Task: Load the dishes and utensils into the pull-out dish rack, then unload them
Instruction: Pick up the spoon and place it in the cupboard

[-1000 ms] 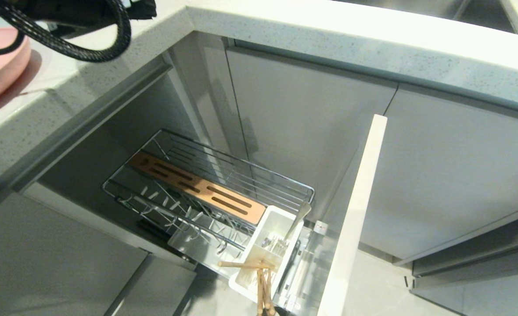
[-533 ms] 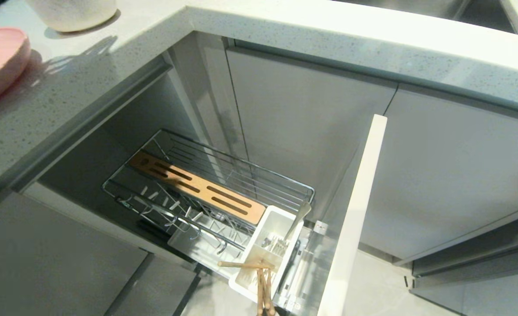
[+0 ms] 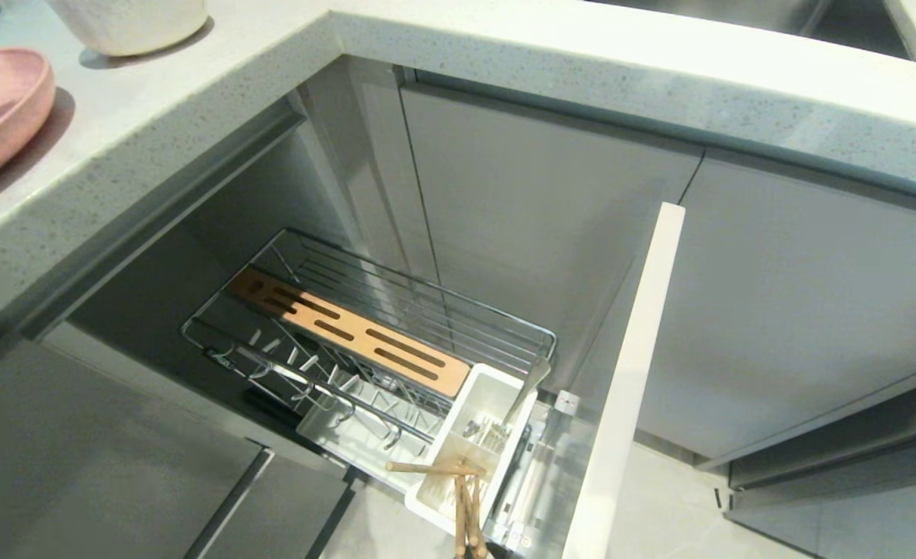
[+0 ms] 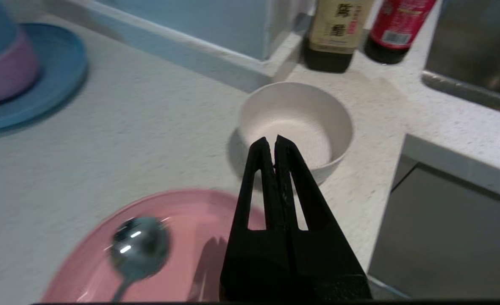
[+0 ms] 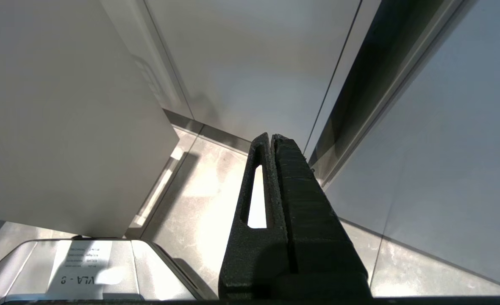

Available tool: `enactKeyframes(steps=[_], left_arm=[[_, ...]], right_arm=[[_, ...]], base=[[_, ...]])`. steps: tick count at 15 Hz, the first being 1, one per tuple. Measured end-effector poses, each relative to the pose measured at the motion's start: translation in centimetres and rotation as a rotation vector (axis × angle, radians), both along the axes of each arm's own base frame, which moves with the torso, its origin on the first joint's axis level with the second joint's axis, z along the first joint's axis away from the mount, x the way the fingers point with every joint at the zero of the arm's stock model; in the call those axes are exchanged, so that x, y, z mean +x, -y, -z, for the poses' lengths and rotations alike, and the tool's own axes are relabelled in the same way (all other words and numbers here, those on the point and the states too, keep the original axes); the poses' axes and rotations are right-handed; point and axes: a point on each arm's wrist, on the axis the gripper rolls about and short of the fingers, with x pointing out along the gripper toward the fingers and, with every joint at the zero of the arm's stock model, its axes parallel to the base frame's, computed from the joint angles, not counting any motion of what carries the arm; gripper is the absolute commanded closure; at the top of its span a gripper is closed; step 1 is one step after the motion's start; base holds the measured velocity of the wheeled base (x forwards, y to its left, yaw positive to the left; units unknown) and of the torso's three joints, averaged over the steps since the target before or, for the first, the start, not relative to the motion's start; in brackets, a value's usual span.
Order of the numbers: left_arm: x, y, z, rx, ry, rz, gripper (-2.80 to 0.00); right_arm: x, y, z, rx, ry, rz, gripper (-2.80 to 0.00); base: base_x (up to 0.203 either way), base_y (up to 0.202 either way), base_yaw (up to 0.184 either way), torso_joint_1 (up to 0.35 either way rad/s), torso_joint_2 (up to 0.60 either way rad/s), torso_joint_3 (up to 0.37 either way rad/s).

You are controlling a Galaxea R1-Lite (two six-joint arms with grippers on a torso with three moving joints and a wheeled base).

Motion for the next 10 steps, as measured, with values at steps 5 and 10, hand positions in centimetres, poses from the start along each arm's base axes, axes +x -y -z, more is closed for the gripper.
enactKeyframes(steps=[5, 10], left_arm=[[-5.8, -2.6, 0.8, 0.022, -0.043, -0.138, 0.00], [-8.0, -2.6, 3.3, -0.010, -0.192, -0.304, 0.00]], right_arm=[[0.0, 0.0, 0.0, 0.000, 0.000, 0.000, 0.00], [0.0, 0.0, 0.0, 0.000, 0.000, 0.000, 0.00]], base=[[0.000, 0.000, 0.000, 0.000, 0.00, 0.000], [0.000, 0.000, 0.000, 0.000, 0.00, 0.000]])
